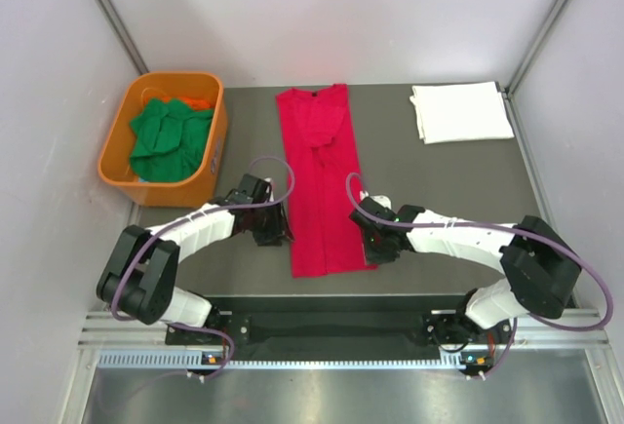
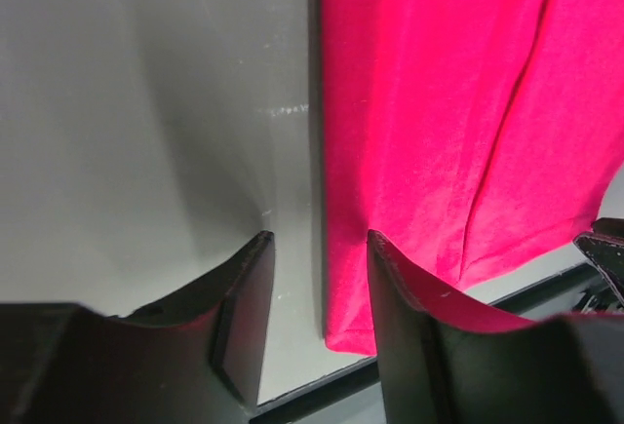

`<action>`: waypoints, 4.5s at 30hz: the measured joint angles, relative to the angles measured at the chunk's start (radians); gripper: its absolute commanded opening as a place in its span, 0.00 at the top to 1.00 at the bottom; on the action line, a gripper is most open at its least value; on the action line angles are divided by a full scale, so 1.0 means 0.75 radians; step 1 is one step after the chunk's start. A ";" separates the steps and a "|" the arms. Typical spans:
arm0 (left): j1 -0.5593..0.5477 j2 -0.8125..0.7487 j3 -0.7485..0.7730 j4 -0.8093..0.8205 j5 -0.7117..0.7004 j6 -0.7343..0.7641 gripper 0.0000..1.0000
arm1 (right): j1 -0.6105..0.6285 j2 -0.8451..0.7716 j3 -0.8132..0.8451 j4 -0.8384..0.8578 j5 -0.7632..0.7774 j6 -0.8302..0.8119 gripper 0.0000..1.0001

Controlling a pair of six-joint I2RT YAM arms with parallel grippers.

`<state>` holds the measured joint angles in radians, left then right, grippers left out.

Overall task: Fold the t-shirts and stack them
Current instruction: Fold the tshirt

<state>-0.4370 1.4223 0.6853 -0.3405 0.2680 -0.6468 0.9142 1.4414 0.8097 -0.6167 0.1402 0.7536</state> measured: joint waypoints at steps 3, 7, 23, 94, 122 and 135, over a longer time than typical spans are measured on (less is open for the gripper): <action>-0.009 0.018 -0.006 0.015 -0.005 -0.010 0.60 | 0.003 0.023 0.001 -0.003 0.024 0.005 0.74; -0.017 0.044 -0.007 0.045 -0.005 -0.019 0.69 | 0.009 0.036 0.001 -0.016 0.061 0.013 0.76; -0.023 0.106 -0.005 0.131 0.037 -0.058 0.94 | 0.012 0.037 -0.041 0.044 0.084 0.023 0.88; 0.354 -0.128 0.001 -0.168 0.269 0.097 0.61 | 0.285 0.163 0.110 0.446 -0.100 0.297 0.70; 0.354 -0.128 -0.024 -0.143 0.306 0.096 0.62 | 0.358 0.403 0.320 0.239 0.011 0.275 0.89; 0.354 -0.128 -0.036 -0.142 0.303 0.097 0.62 | 0.363 0.406 0.320 0.216 0.034 0.276 1.00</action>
<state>-0.1715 1.3266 0.6582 -0.4469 0.4953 -0.5743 1.1866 1.7458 1.0496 -0.4545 0.1654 0.9607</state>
